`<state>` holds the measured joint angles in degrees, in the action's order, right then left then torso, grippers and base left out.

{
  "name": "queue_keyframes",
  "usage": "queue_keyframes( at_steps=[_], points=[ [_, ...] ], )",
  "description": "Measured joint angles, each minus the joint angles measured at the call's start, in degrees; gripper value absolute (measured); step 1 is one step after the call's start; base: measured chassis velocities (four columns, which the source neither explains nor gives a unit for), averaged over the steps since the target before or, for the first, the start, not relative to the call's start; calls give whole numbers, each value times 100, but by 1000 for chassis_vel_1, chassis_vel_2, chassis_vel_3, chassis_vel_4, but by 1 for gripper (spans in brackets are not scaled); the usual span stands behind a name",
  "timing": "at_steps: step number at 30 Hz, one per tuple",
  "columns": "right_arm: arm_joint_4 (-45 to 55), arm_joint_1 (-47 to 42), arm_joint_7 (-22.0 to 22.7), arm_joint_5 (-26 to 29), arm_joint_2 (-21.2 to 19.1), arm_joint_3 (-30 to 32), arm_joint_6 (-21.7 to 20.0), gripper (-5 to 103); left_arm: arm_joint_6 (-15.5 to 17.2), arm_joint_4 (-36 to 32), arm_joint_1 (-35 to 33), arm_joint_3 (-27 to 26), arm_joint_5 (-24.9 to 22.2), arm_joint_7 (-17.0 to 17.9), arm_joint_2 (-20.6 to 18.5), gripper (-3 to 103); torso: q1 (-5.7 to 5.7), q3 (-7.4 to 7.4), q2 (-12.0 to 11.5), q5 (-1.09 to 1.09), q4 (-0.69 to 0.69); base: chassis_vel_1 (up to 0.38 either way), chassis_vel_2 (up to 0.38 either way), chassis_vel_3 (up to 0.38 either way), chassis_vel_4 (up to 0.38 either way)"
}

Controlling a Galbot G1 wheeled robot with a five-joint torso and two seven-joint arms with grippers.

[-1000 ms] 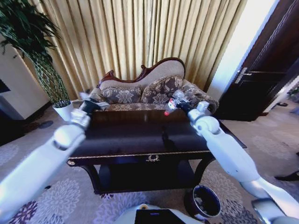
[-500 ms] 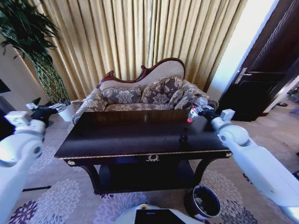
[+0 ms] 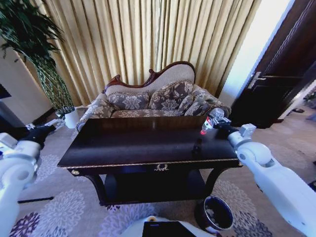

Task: Move to the front of the table and place the trash on the table into the trash bin.

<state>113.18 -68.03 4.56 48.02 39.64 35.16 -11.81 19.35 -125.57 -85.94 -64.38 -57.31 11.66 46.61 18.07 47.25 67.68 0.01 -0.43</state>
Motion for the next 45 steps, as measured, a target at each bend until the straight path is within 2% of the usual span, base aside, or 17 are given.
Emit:
queue_keyframes(
  at_steps=[6,23,45],
  points=[
    [365,-161,16,-19,107,76,-57,24,58,-234,-215,174,68,-32,184,100,0,1,0,-1,1,0,0,0,0],
    [480,-250,30,-36,150,153,-66,24,95,-188,-82,405,148,-73,190,100,2,1,-1,-1,1,11,-9,-7,10],
    [549,-357,36,-38,186,253,-56,24,79,-150,-88,471,279,-200,265,100,1,1,-1,-1,1,151,-154,-148,148]
  ],
)
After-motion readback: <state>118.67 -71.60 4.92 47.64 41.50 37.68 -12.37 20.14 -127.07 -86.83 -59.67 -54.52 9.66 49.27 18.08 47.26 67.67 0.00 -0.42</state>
